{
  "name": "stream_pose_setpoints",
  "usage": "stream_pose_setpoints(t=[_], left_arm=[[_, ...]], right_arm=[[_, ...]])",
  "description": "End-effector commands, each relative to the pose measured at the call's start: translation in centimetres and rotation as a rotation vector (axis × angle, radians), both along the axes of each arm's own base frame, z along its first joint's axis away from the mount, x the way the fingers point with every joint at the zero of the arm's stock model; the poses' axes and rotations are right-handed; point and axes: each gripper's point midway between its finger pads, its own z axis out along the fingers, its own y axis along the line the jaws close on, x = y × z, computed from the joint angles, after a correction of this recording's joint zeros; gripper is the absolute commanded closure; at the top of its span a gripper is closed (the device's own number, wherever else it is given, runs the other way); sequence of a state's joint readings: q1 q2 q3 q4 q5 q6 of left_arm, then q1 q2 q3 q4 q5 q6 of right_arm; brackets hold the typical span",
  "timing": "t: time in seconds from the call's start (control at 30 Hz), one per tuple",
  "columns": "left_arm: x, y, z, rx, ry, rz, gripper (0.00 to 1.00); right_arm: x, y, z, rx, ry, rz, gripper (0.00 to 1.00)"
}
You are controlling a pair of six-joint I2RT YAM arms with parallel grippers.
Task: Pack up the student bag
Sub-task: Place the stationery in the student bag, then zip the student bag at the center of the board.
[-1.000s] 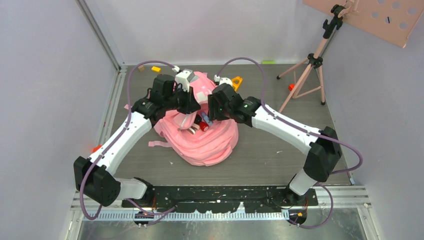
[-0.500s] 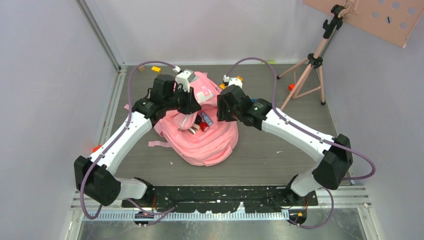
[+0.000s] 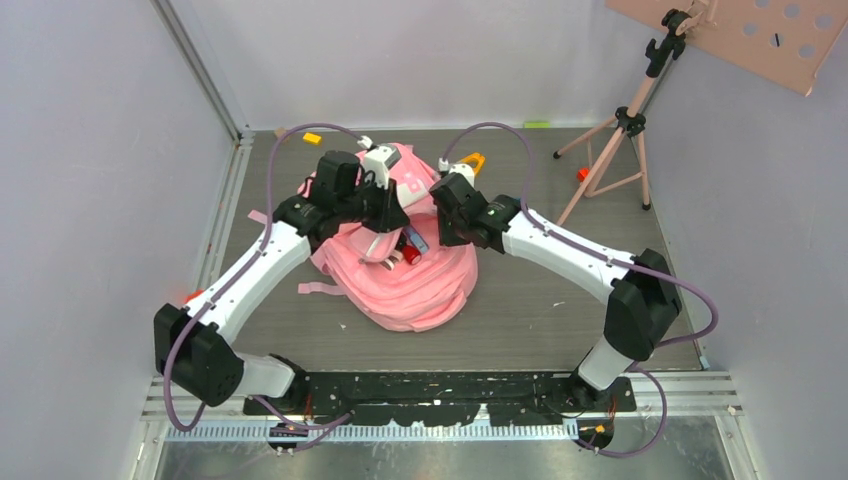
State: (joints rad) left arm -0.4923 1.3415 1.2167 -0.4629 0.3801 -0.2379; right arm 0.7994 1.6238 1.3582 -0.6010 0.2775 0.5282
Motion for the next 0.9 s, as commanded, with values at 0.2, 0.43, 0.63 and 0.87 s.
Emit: stream_pose_setpoints(t=[0.2,0.43,0.63,0.87], left_arm=[[-0.3,-4.4,3.1,-0.063,-0.139,-0.115,1.00],[-0.8,-4.2,1.3,-0.011,-0.127,-0.076,0.90],[-2.1,-1.4,1.6,0.020,-0.183,-0.003,0.36],[-4.8,3.5,-1.9,0.131,-0.150,0.105,0.25]], right_arm=[[4.3,-3.5,0.5,-0.020,-0.085,-0.123,0.99],[6.7,-5.0,1.1,0.071,-0.091,-0.110,1.00],[7.3,-5.9,1.4,0.073,-0.080,-0.093,0.98],[6.1,-7.5,2.7,0.071,-0.090,-0.113,0.82]])
